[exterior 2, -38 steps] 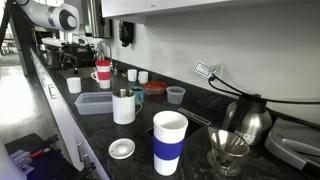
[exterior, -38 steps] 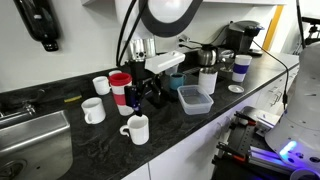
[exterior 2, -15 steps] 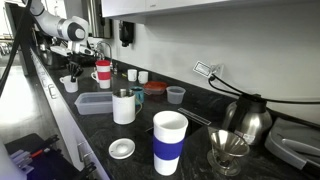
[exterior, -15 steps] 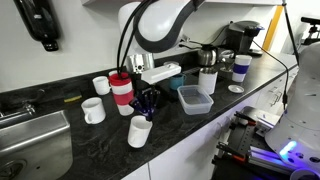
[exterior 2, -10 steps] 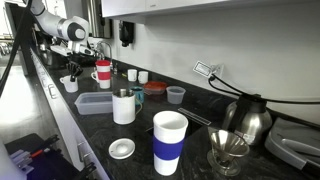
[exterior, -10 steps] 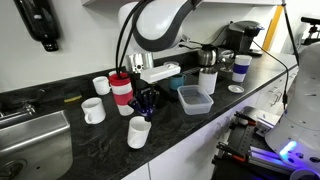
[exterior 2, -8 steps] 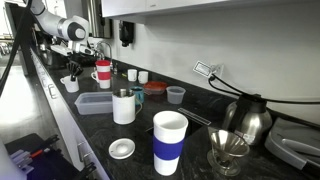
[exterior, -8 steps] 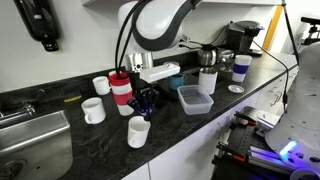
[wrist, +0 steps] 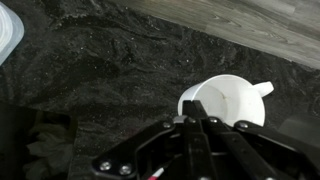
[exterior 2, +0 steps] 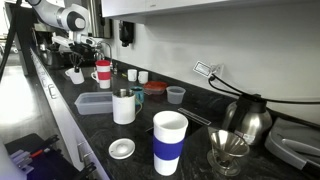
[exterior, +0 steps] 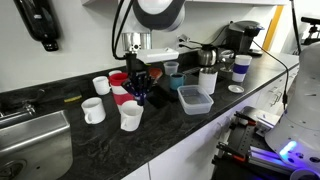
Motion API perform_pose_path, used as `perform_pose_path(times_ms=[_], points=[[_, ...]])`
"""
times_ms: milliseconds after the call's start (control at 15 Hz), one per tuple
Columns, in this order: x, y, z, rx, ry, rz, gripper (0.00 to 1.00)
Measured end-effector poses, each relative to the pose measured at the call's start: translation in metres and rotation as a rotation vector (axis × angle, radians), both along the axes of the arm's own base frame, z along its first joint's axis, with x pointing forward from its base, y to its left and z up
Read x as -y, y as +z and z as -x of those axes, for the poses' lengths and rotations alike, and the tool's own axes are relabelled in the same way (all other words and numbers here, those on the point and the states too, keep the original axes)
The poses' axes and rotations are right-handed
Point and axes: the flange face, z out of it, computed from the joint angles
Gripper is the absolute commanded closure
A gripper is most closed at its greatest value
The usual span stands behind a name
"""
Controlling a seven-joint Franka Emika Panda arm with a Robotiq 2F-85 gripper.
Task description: Move the white cup That is in front of the cup with a pink lid to the right side of the green cup
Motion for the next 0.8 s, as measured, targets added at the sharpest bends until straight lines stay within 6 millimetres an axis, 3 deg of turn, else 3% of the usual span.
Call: perform_pose_path(times_ms=[200,467,800], points=[[0.014,0.028,0.01,0.015,-0.005,0.046,1.0],[0.039,0.068,0.038,0.03,-0.057,0.129,1.0],[0.085,0.123,0.078,0.054,-0.233,0.204,0.99]])
